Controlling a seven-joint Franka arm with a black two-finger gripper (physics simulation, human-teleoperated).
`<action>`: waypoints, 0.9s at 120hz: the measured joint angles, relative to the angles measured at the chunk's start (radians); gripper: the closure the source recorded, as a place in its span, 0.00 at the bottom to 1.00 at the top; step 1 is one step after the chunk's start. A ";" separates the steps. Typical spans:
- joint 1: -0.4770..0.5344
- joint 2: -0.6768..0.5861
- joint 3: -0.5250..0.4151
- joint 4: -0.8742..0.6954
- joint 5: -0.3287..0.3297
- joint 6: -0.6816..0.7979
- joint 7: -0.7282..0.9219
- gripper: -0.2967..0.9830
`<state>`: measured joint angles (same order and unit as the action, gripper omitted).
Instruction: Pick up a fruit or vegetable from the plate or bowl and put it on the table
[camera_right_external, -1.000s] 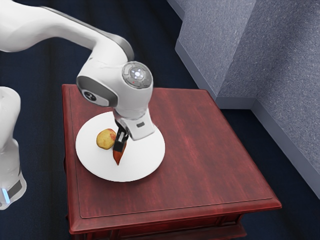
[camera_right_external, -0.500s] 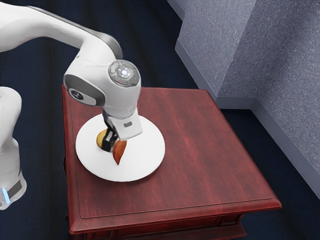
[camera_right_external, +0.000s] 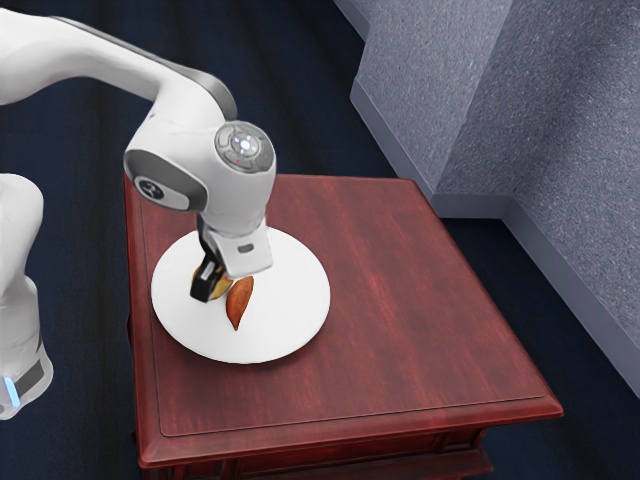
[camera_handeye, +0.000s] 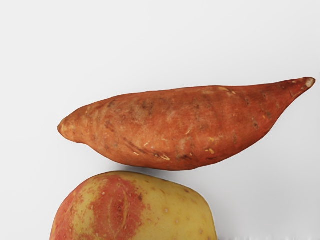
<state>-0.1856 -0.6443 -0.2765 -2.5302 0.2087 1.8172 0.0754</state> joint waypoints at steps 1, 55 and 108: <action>0.000 0.000 0.000 -0.001 0.000 0.000 0.001 0.23; 0.000 -0.014 0.040 -0.024 -0.010 0.013 0.064 0.23; 0.000 -0.017 0.046 -0.044 -0.011 0.016 0.098 0.23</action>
<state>-0.1856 -0.6610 -0.2306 -2.5738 0.1975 1.8331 0.1736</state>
